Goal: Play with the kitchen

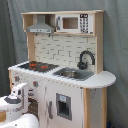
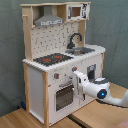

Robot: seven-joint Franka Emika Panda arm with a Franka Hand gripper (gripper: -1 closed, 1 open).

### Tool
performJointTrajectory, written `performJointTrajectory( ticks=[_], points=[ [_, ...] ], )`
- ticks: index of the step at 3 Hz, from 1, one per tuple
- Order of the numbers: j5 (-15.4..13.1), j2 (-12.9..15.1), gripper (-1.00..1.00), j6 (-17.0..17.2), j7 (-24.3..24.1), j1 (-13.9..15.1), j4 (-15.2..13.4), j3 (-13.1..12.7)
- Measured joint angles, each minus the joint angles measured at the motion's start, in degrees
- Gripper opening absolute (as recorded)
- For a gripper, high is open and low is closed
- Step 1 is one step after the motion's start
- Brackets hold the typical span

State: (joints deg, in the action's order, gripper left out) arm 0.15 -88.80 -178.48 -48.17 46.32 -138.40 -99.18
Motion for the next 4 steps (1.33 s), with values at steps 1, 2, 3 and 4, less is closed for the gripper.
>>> performJointTrajectory(
  ticks=[1, 2, 3, 4],
  points=[
    [0.0, 0.0, -1.0, 0.1, 0.0, 0.0, 0.0, 0.0],
    [-0.5, 0.0, -1.0, 4.3, 0.2, -2.0, 0.0, 0.6],
    [-0.5, 0.1, -1.0, 9.3, -0.5, -5.1, 0.0, 0.5],
    [-0.5, 0.2, -1.0, 14.5, -1.3, -8.8, 0.0, 0.3]
  ],
)
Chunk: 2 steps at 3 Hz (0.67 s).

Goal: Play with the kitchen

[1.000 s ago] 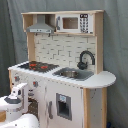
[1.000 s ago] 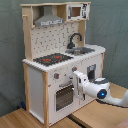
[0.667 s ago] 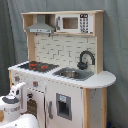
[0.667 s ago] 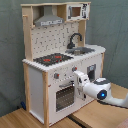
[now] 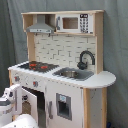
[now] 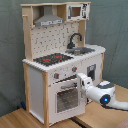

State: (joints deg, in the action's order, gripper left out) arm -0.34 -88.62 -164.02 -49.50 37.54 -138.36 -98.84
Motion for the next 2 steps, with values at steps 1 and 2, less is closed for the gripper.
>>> performJointTrajectory(
  ticks=[1, 2],
  points=[
    [0.0, 0.3, -1.0, 5.1, -0.5, -3.1, 0.7, -0.1],
    [-0.1, 0.5, -1.0, 10.6, -1.3, -4.2, 2.7, -0.1]
  ],
)
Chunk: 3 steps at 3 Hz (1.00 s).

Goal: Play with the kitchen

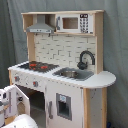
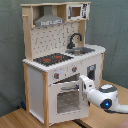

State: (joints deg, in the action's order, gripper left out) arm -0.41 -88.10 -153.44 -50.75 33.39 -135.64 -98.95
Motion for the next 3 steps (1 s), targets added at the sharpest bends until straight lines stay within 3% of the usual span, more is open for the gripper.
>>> performJointTrajectory(
  ticks=[3],
  points=[
    [-3.7, 1.0, -1.0, 14.8, -5.5, -2.7, 7.3, -0.5]
  ],
)
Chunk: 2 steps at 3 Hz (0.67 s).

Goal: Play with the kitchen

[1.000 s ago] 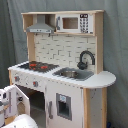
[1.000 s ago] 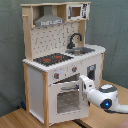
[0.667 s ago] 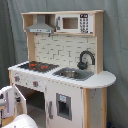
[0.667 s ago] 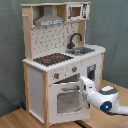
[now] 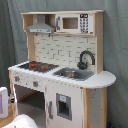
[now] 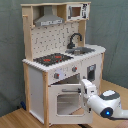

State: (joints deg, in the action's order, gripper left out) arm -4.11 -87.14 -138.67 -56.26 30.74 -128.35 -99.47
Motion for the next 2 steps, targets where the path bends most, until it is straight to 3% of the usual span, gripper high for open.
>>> performJointTrajectory(
  ticks=[1, 2],
  points=[
    [-1.9, 0.3, -1.0, 4.7, -1.9, -0.2, 2.3, -1.1],
    [-1.9, 0.5, -1.0, 5.2, -2.3, -0.3, 2.3, -1.7]
  ],
)
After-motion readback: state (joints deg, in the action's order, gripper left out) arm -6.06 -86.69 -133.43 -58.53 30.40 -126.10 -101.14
